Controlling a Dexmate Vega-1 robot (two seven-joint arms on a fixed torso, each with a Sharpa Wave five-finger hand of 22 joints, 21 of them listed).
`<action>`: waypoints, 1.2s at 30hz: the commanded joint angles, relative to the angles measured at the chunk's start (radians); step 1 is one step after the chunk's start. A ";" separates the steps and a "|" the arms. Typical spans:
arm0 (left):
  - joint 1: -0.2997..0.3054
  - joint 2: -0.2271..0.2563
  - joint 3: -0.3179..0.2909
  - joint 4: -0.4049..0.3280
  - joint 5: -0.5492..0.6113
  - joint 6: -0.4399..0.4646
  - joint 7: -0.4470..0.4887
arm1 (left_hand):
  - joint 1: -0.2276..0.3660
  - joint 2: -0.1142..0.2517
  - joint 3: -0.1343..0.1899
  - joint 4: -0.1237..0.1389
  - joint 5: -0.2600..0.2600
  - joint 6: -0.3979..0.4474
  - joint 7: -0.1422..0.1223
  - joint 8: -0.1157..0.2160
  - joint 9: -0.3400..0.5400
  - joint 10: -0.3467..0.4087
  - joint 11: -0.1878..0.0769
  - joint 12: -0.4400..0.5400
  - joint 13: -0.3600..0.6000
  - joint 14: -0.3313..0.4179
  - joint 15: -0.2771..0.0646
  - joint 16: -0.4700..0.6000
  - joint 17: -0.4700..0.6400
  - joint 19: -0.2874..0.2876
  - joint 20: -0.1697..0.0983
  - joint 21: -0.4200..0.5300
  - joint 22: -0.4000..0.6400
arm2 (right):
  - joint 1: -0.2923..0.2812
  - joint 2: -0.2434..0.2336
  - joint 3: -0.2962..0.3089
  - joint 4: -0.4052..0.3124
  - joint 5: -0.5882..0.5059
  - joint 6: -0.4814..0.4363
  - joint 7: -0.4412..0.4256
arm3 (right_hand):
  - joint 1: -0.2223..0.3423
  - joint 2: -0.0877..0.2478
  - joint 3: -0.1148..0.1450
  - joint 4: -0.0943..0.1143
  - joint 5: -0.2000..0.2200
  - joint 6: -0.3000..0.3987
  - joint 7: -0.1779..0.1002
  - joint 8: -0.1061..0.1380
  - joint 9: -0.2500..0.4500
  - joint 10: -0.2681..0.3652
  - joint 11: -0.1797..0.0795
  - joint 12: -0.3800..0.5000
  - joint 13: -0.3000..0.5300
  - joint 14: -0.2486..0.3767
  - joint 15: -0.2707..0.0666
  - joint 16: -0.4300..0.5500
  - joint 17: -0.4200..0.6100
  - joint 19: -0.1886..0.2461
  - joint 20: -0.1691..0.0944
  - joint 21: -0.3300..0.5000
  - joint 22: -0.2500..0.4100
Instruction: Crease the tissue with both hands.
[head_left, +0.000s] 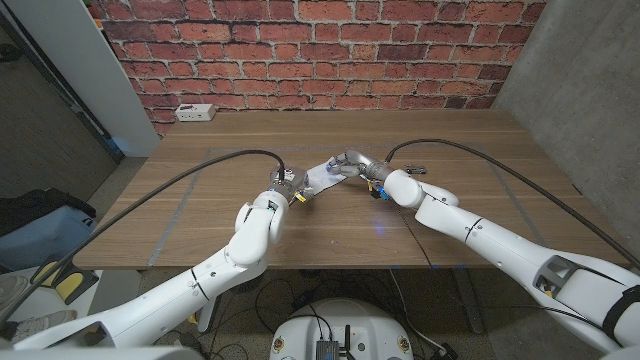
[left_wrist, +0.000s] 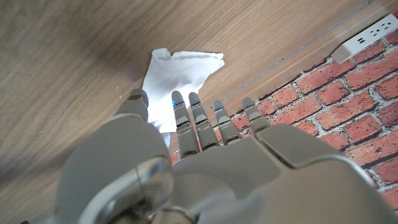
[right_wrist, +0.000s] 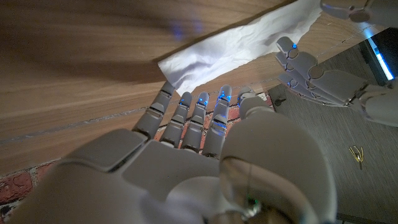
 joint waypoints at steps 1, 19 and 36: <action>-0.029 -0.016 0.039 0.044 0.100 0.005 -0.077 | 0.034 -0.006 0.010 -0.026 0.006 0.004 -0.006 0.003 0.001 0.013 -0.008 0.003 0.001 0.006 -0.006 -0.002 -0.002 0.011 -0.001 0.004 0.001 | 0.004 0.004 -0.001 0.005 0.000 0.002 0.001 | 0.000 -0.001 0.003 -0.004 0.002 0.004 0.005 -0.004 0.001 -0.001 0.003 -0.002 -0.001 -0.004 -0.044 -0.003 0.003 -0.006 0.001 -0.003 0.000; -0.032 -0.054 0.049 0.132 0.094 -0.005 -0.010 | 0.186 0.088 0.089 -0.079 0.015 0.128 -0.009 0.036 0.005 0.176 -0.044 0.047 0.019 0.060 -0.023 0.013 -0.008 0.054 -0.016 0.028 0.003 | 0.006 0.004 -0.004 0.013 0.003 0.019 0.007 | -0.003 -0.002 0.003 -0.010 0.002 0.007 0.007 -0.005 0.001 0.001 0.006 -0.002 -0.001 -0.003 -0.043 -0.003 0.002 -0.008 0.003 -0.004 -0.001; 0.004 -0.035 0.053 0.114 0.179 0.030 0.097 | 0.337 0.131 0.188 -0.064 0.029 0.282 -0.015 0.064 0.013 0.344 -0.056 0.079 0.030 0.158 -0.074 0.029 -0.010 0.113 -0.045 0.068 0.004 | -0.013 -0.036 -0.018 -0.058 -0.053 -0.044 0.021 | -0.017 0.002 0.010 -0.019 0.003 0.079 0.008 0.015 0.001 0.103 0.002 0.030 -0.001 0.051 -0.048 0.009 -0.008 0.009 0.006 0.001 -0.001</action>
